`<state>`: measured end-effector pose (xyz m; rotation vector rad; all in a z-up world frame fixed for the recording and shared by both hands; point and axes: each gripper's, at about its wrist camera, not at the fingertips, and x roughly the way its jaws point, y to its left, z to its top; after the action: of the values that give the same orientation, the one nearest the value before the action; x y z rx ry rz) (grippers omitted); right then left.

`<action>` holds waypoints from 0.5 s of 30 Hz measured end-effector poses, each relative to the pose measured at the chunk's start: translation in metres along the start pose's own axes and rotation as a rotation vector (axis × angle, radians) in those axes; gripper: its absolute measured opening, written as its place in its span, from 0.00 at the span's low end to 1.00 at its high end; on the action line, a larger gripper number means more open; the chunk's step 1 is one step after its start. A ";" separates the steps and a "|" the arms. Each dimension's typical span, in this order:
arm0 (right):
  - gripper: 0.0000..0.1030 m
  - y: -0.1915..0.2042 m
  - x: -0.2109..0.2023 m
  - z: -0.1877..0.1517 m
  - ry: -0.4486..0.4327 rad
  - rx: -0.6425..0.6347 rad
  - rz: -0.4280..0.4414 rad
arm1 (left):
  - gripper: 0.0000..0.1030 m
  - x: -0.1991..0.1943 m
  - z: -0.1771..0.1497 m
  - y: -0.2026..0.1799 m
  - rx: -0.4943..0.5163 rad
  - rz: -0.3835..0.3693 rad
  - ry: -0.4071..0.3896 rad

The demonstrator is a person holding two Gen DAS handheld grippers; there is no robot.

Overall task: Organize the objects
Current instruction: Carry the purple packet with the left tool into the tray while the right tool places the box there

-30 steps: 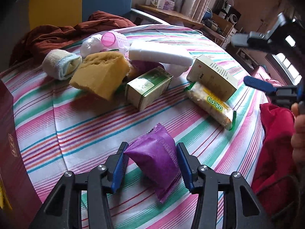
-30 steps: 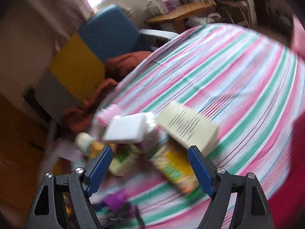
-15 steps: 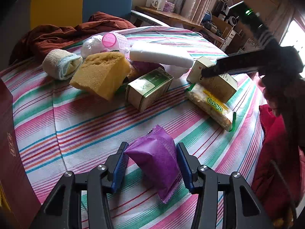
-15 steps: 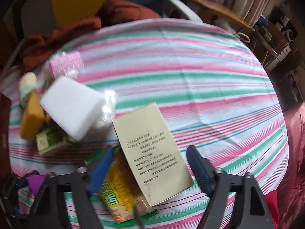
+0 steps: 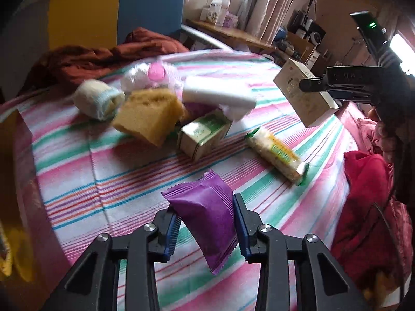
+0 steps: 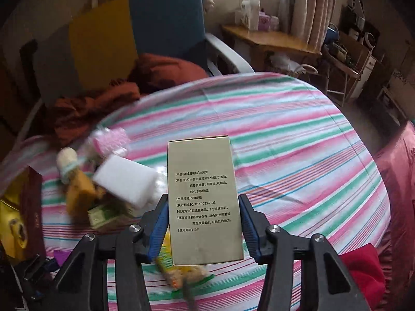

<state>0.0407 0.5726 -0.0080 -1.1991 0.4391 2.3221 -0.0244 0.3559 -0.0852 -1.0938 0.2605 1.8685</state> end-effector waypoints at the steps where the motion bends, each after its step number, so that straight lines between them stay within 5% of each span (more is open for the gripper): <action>1: 0.50 0.007 -0.006 0.001 -0.016 -0.004 0.023 | 0.37 -0.010 0.000 0.001 0.000 0.004 -0.017; 9: 0.50 0.105 -0.038 -0.006 -0.082 -0.114 0.240 | 0.37 -0.095 -0.010 0.040 -0.068 0.073 -0.150; 15: 0.50 0.202 -0.042 -0.016 -0.052 -0.206 0.419 | 0.38 -0.158 -0.040 0.098 -0.168 0.214 -0.233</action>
<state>-0.0396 0.3862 0.0300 -1.2295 0.4787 2.8076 -0.0509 0.1835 -0.0111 -0.9768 0.0890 2.2215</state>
